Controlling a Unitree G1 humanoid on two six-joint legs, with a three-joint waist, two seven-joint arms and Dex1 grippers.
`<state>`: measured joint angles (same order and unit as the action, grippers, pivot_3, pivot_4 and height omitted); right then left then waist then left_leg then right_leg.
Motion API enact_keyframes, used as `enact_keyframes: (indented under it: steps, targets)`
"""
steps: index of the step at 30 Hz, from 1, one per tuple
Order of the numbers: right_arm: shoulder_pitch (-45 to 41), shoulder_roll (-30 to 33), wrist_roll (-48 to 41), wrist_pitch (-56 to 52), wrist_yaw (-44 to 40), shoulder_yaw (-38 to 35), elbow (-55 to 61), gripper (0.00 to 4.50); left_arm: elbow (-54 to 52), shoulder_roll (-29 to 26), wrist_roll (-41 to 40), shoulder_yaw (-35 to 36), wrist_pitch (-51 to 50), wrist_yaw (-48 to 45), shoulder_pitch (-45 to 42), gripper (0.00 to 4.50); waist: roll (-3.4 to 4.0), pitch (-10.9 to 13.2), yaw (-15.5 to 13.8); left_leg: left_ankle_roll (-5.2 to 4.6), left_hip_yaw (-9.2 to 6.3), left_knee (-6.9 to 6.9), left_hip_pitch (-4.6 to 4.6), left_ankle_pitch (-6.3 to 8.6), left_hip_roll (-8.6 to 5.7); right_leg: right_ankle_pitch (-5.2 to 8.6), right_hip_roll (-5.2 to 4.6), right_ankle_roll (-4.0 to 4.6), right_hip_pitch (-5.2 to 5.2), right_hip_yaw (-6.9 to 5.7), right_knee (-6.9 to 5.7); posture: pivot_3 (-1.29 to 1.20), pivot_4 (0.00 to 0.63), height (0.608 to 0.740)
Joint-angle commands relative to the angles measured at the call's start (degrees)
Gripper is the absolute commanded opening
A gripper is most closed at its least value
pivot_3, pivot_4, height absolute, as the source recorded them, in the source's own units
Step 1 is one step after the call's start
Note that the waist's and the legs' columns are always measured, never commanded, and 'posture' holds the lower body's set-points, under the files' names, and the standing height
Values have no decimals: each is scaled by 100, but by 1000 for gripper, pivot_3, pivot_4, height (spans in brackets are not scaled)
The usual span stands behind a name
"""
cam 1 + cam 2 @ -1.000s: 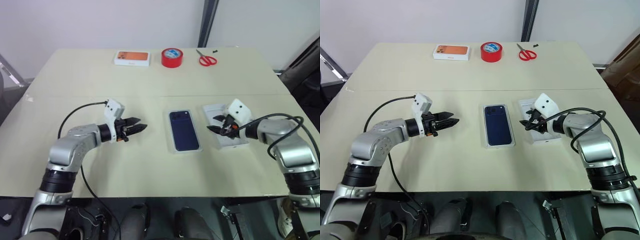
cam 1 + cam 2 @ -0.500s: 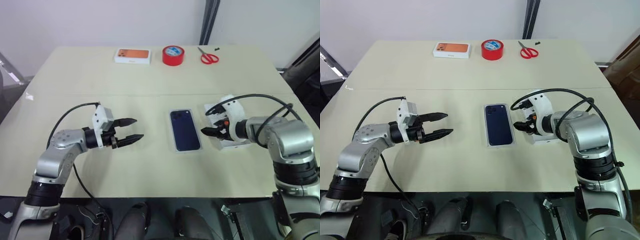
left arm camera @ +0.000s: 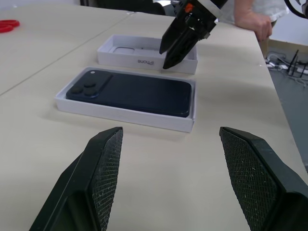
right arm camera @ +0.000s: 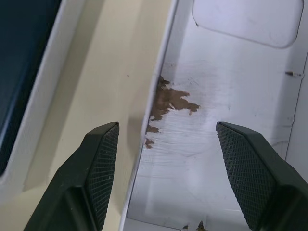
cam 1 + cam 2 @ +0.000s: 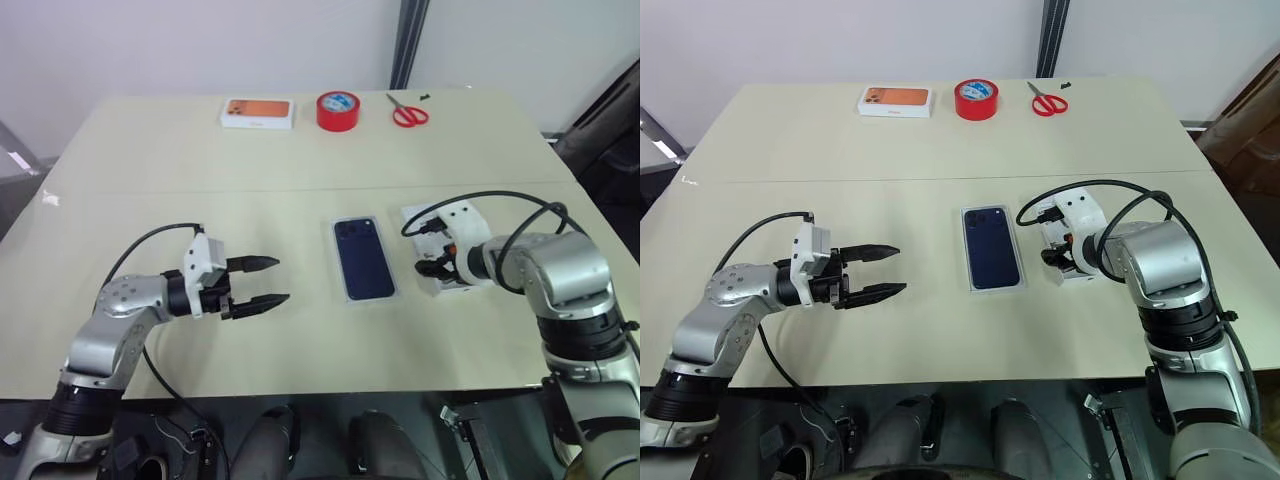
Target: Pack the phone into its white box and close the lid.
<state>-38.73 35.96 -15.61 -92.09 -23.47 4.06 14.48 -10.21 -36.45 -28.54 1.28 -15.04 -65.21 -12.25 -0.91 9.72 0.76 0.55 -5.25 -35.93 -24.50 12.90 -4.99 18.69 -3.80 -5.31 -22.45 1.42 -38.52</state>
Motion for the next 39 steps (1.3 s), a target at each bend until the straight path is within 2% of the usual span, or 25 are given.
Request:
enact_keyframes:
  steps: [1, 5, 6, 8, 9, 13, 20, 23, 28, 31, 34, 39]
  targets:
    - [-185, -78, -20, -36, 109, -53, -47, 3365, -197, 13, -14, 27, 120, 28, -43, 3363, 0, 0, 4, 0, 0, 0, 0, 0, 0, 0, 0, 0, 0, 0, -1, 0, 150, 734]
    - [-254, -158, -1, -32, 229, -15, -175, 3365, -227, 92, 10, -17, 142, 130, -36, 3363, 0, 0, 2, 0, 1, -2, 0, 0, 0, 0, 1, 0, -1, 0, -4, 0, 150, 734]
    - [-218, -168, -25, -37, 238, 3, -162, 3132, -257, 117, 16, -21, 144, 171, -30, 3405, 0, 0, 1, 0, 1, -3, 0, 0, 0, 0, 1, 0, 0, 0, -4, 0, 150, 734]
    - [-139, -205, -24, -40, 306, 9, -137, 2568, -293, 154, 23, -27, 135, 240, -25, 3414, 0, 0, -1, 0, 1, -4, 0, 0, 0, 0, 1, 0, 0, 0, -5, 0, 150, 734]
    - [-107, -227, -41, -41, 331, 0, -141, 2131, -300, 166, 30, -35, 132, 266, -24, 3414, 0, 0, -1, 0, 1, -5, 0, 0, 0, 0, 1, 0, 0, 0, -5, 0, 150, 734]
    - [-68, -342, 1, -41, 519, -78, -115, 22, -394, 186, 16, -44, 85, 334, 21, 3414, 0, -1, 1, 0, 1, -6, 0, 0, 0, 0, 1, 0, -2, 1, -10, 0, 150, 734]
    - [-120, -609, -25, -41, 784, -304, -139, 22, -377, 172, 9, -36, 35, 414, -10, 3414, 1, -1, 3, 0, 1, -8, 0, 0, 0, 0, 2, 0, -3, 1, -16, 0, 150, 734]
    - [-377, -1007, -36, 91, 829, -805, -325, 22, -290, 180, 20, -14, 6, 480, -79, 3414, 1, -1, 10, 1, 2, -7, 0, -1, 0, 0, 2, 0, -6, 2, -20, 0, 150, 734]
    - [-803, -1599, -375, 1214, 569, -1476, -751, 22, -137, 322, -10, 112, -113, 812, -190, 3414, 2, 0, 23, 2, 10, -10, 0, -2, 0, 0, 5, -1, -19, 8, -45, 0, 150, 734]
    - [-885, -1750, -511, 2032, 355, -1545, -967, 22, -125, 405, 5, 162, -144, 1039, -218, 3414, 2, 0, 7, 2, 11, -10, 0, -2, 0, 0, 5, -1, -21, 7, -49, 0, 150, 734]
    - [-1024, -2340, -975, 2244, 444, -2214, -1229, 22, -104, 464, 54, 187, -240, 1321, -239, 3414, 2, 0, 22, 2, 12, -12, 0, -2, 0, 0, 5, -1, -21, 8, -53, 0, 150, 734]
    - [-1119, -3421, -2050, 1558, 695, -3208, -1080, 22, -158, 501, -146, 299, -440, 1496, -285, 3414, 3, -1, 38, 18, 13, -7, 0, -11, 4, 0, 9, -1, -32, 10, -65, 0, 150, 734]
